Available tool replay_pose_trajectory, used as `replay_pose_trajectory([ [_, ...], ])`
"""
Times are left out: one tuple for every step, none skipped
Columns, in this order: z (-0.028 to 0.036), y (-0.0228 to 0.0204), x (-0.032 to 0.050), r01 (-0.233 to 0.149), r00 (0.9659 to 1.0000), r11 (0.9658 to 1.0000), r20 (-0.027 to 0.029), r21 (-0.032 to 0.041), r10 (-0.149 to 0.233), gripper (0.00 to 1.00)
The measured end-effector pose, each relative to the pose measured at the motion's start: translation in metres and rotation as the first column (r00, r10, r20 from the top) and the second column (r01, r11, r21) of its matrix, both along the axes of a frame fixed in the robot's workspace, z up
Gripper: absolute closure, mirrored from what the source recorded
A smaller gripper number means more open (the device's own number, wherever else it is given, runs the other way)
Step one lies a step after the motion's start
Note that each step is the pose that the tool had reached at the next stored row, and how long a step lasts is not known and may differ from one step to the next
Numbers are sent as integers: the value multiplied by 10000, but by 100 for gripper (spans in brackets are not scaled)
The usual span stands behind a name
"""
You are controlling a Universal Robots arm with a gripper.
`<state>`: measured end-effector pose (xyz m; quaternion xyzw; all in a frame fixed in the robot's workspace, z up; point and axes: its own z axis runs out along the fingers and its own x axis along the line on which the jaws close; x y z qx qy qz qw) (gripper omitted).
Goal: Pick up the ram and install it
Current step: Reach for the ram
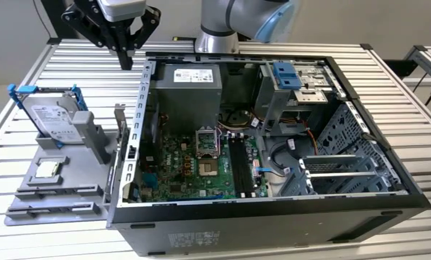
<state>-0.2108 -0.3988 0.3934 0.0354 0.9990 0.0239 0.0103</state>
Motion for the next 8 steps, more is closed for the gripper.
replay_pose_trajectory([
  [0,0,-10,0,10000,10000,-1,0,0,100],
  [0,0,-20,0,10000,10000,-2,0,0,100],
  [0,0,-28,0,10000,10000,-3,0,0,100],
  [0,0,-37,0,10000,10000,-5,-1,0,100],
  [0,0,-47,0,10000,10000,-6,1,0,100],
  [0,0,-56,0,10000,10000,-7,0,0,100],
  [0,0,-66,0,10000,10000,-8,0,0,100],
  [0,0,-77,0,10000,10000,-10,0,0,100],
])
